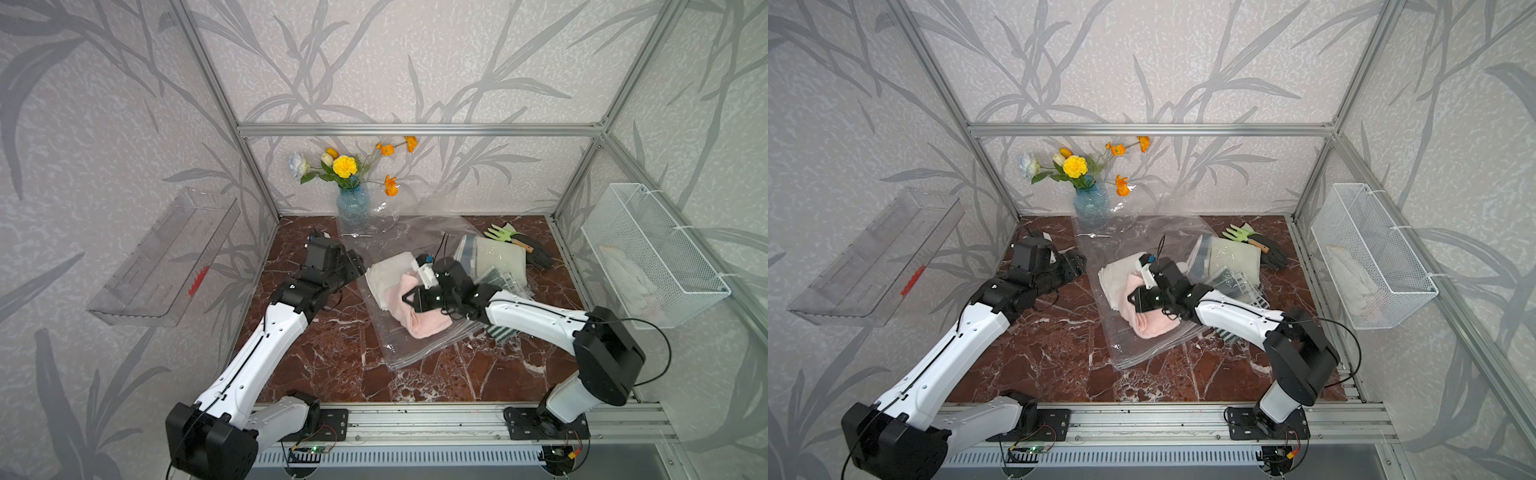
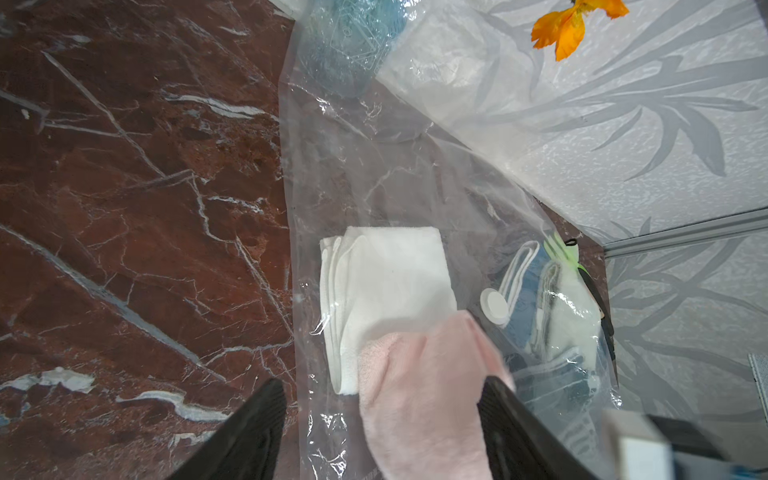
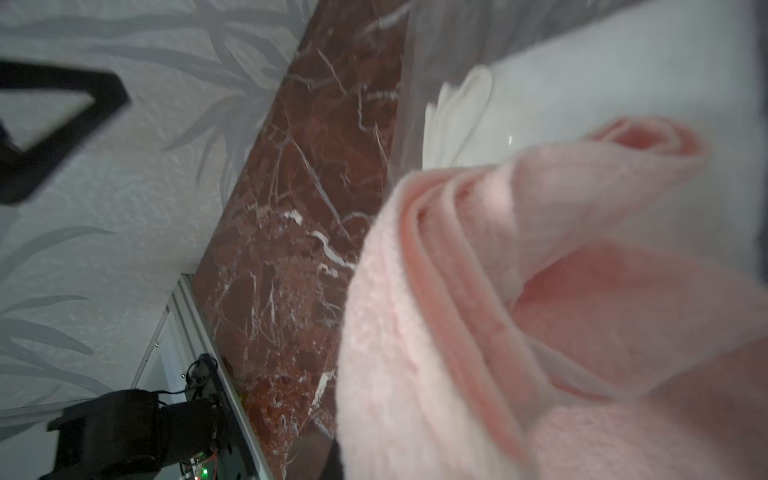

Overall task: Place the folded towel into the vacuum bag
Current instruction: Place the towel in the vacuum bag.

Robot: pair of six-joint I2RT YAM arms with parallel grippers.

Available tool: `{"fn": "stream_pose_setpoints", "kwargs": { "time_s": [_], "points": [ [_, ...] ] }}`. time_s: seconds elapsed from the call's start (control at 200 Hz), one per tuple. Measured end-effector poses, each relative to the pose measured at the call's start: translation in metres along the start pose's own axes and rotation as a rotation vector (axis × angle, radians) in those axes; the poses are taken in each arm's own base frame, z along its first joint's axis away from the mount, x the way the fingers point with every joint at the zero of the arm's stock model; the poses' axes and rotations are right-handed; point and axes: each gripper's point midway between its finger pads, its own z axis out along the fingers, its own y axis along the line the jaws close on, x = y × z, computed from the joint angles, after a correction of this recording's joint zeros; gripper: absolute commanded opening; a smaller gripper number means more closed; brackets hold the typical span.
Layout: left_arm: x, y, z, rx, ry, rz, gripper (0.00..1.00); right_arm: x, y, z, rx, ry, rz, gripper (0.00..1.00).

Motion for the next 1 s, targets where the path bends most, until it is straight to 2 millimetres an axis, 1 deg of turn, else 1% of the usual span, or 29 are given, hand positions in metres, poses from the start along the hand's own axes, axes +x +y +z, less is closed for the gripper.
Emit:
{"fn": "stream_pose_setpoints", "kwargs": {
  "time_s": [0.055, 0.1, 0.14, 0.175, 0.235, 0.305, 0.405, 0.495, 0.54, 0.615, 0.685, 0.735, 0.765, 0.89, 0.95, 1.0],
  "points": [
    [0.007, 0.005, 0.004, -0.010, 0.016, 0.000, 0.75, 0.041, -0.013, 0.011, 0.028, 0.055, 0.065, 0.20],
    [0.013, 0.008, 0.006, -0.017, 0.031, 0.002, 0.75, 0.064, -0.027, 0.012, 0.058, 0.080, 0.118, 0.23],
    [0.017, 0.011, 0.008, -0.022, 0.042, 0.002, 0.75, 0.076, -0.040, 0.008, 0.094, 0.083, 0.166, 0.30],
    [0.021, 0.013, 0.010, -0.026, 0.052, 0.003, 0.75, 0.080, -0.049, 0.003, 0.124, 0.075, 0.200, 0.37],
    [0.029, 0.015, 0.013, -0.027, 0.073, 0.002, 0.75, 0.075, -0.058, -0.008, 0.157, 0.059, 0.235, 0.45],
    [0.041, 0.016, 0.016, -0.024, 0.106, 0.004, 0.75, 0.061, -0.064, -0.022, 0.178, 0.040, 0.262, 0.52],
    [0.058, 0.005, 0.023, 0.006, 0.156, 0.021, 0.75, 0.040, -0.070, -0.041, 0.207, 0.016, 0.258, 0.65],
    [0.076, -0.007, 0.033, 0.041, 0.207, 0.026, 0.77, 0.023, -0.075, -0.063, 0.236, -0.003, 0.242, 0.70],
    [0.087, -0.011, 0.039, 0.055, 0.241, 0.025, 0.77, 0.015, -0.078, -0.074, 0.256, -0.003, 0.232, 0.71],
    [0.110, -0.012, 0.049, 0.058, 0.302, 0.032, 0.79, -0.002, -0.083, -0.091, 0.280, -0.011, 0.208, 0.78],
    [0.129, -0.011, 0.058, 0.051, 0.355, 0.037, 0.79, -0.012, -0.086, -0.098, 0.278, -0.023, 0.189, 0.79],
    [0.141, -0.012, 0.064, 0.052, 0.386, 0.037, 0.78, -0.012, -0.086, -0.096, 0.262, -0.008, 0.175, 0.79],
    [0.146, -0.012, 0.069, 0.051, 0.402, 0.037, 0.77, -0.010, -0.085, -0.091, 0.249, 0.014, 0.169, 0.79],
    [0.169, -0.008, 0.090, 0.033, 0.467, 0.043, 0.72, 0.000, -0.094, -0.055, 0.217, 0.107, 0.164, 0.76],
    [0.176, -0.006, 0.097, 0.023, 0.483, 0.044, 0.70, 0.008, -0.102, -0.039, 0.209, 0.146, 0.174, 0.75],
    [0.178, -0.005, 0.099, 0.019, 0.486, 0.046, 0.67, 0.014, -0.108, -0.029, 0.207, 0.170, 0.185, 0.74]
  ]
}}
